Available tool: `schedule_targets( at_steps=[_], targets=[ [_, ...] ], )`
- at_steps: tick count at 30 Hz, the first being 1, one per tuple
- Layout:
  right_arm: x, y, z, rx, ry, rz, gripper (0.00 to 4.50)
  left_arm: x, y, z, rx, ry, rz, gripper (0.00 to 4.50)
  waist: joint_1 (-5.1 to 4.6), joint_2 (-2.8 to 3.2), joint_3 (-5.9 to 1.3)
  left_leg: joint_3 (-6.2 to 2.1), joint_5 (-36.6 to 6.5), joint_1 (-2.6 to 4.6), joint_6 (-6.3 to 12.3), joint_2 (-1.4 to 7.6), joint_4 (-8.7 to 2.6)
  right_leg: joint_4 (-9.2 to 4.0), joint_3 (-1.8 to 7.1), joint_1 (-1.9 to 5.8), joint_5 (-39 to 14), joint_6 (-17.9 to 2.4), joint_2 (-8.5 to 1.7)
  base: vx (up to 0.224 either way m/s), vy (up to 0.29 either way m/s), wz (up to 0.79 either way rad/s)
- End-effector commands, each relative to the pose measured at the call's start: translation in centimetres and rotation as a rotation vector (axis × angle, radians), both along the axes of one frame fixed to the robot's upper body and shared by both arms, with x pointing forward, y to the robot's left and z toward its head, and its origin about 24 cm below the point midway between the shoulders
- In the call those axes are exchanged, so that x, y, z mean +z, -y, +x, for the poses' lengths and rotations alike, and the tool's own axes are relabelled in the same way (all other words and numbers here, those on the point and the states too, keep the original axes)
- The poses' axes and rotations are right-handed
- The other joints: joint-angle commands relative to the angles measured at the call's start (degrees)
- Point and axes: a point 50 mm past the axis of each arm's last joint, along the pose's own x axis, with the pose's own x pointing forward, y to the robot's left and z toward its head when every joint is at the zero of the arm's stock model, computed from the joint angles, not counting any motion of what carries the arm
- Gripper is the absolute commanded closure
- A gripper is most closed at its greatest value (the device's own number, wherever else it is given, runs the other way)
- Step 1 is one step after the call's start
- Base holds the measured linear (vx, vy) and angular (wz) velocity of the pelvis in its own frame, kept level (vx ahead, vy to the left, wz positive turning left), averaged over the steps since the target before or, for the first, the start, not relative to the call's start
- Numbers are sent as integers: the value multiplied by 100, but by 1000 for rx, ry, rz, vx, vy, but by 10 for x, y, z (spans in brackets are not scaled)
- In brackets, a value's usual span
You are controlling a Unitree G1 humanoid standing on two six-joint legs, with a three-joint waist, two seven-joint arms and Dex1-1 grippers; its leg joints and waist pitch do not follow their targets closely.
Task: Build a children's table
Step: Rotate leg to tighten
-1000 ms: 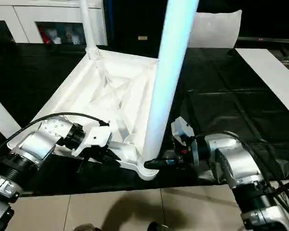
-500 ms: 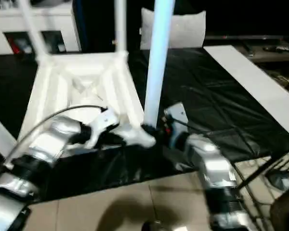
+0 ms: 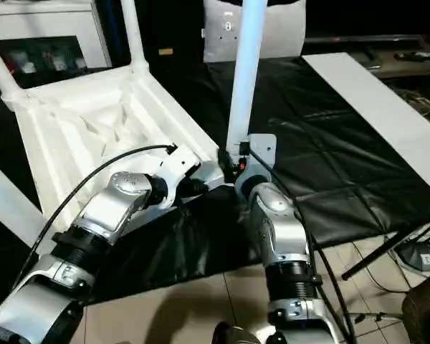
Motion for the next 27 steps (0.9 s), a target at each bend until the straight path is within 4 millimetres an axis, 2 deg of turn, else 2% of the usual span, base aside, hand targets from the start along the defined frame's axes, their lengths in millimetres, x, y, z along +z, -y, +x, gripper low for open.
schedule_targets(
  at_steps=[1,2,3,4,5,7,9,10,11,14,16,17,19,20,21,22,23,25,26,27],
  targets=[
    [-10,-15,-9,121,-33,-9,103,16,4,2,-32,78,-32,450,56,1,-547,-28,657,-104,986,207,-291,-154,478,514,-893,-654,-438,0,0,0],
    [-10,-4,-12,164,9,-69,94,11,-2,0,-57,56,-16,450,84,36,-539,-31,829,-113,1142,202,-280,-125,468,508,-684,-751,-436,0,0,0],
    [-10,2,-13,183,31,-108,84,9,-5,-2,-76,49,-11,450,95,1,-530,-1,762,-114,1238,181,-270,-152,466,506,-755,-744,-428,0,0,0],
    [-10,6,-14,197,45,-135,73,7,-7,-3,-89,45,-7,450,102,0,-515,15,673,-118,1257,173,-277,-177,468,510,-878,-734,-428,0,0,0],
    [-9,14,-17,230,65,-147,64,4,-11,-5,-104,35,-6,450,137,23,-504,29,493,-121,1204,163,-279,-231,456,524,-1188,-645,-424,0,0,0],
    [-5,28,-22,302,95,-162,50,-1,-17,-8,-141,17,-1,450,134,9,-472,53,85,-101,981,181,-311,-326,434,509,-1850,-449,-410,0,0,0],
    [-1,41,-28,401,119,-207,29,-3,-23,-11,-202,20,8,450,167,-1,-454,65,-216,-80,893,182,-325,-387,429,505,-2230,-266,-402,0,0,0],
    [-1,46,-29,434,124,-228,20,-3,-24,-12,-224,19,9,450,178,26,-446,64,-290,-67,872,181,-327,-407,419,496,-2320,-215,-391,0,0,0],
    [0,51,-31,476,122,-238,6,-2,-26,-13,-258,19,9,450,165,10,-437,60,-428,-57,786,198,-337,-427,415,478,-2478,-150,-390,0,0,0],
    [4,61,-34,577,113,-224,6,-2,-29,-18,-366,8,14,450,170,7,-431,66,-639,-36,746,168,-336,-490,392,481,-2748,-67,-399,0,0,0],
    [5,64,-35,613,104,-228,6,-2,-30,-20,-400,2,24,450,195,19,-465,45,-431,-43,761,204,-338,-430,410,480,-2458,-146,-395,0,0,0],
    [8,69,-36,689,98,-246,6,-3,-33,-23,-478,-9,61,450,228,18,-476,36,-298,-49,822,229,-336,-385,426,480,-2250,-236,-403,0,0,0],
    [8,69,-36,703,94,-246,6,-4,-34,-24,-487,-8,70,450,276,23,-493,41,-134,-39,875,253,-331,-339,449,473,-2025,-344,-410,0,0,0],
    [8,71,-38,789,73,-246,6,-5,-37,-25,-536,-7,113,450,325,12,-499,36,53,-37,966,278,-328,-279,460,463,-1740,-530,-411,0,0,0],
    [8,70,-42,890,44,-243,6,-5,-38,-27,-593,-13,138,450,339,15,-503,39,72,-28,995,280,-326,-268,459,463,-1690,-580,-416,0,0,0],
    [7,70,-41,905,45,-252,6,-5,-38,-28,-616,-17,142,450,356,9,-506,42,67,-31,1049,265,-319,-268,456,471,-1666,-602,-411,0,0,0],
    [6,68,-41,922,46,-267,32,-5,-38,-30,-650,-24,148,450,392,6,-497,51,140,-31,1053,288,-326,-247,482,466,-1622,-658,-440,0,0,0],
    [5,67,-40,945,40,-277,40,-5,-38,-32,-678,-30,148,450,416,7,-501,58,143,-23,995,294,-327,-249,480,465,-1680,-679,-450,0,0,0],
    [4,66,-40,967,32,-278,40,-4,-37,-33,-703,-31,150,450,439,-25,-503,67,138,-16,949,296,-332,-255,484,468,-1736,-672,-450,0,0,0],
    [3,65,-40,984,26,-272,43,-4,-37,-34,-720,-29,157,450,461,-24,-498,65,134,-14,915,304,-338,-257,484,465,-1793,-658,-451,0,0,0]
  ],
)
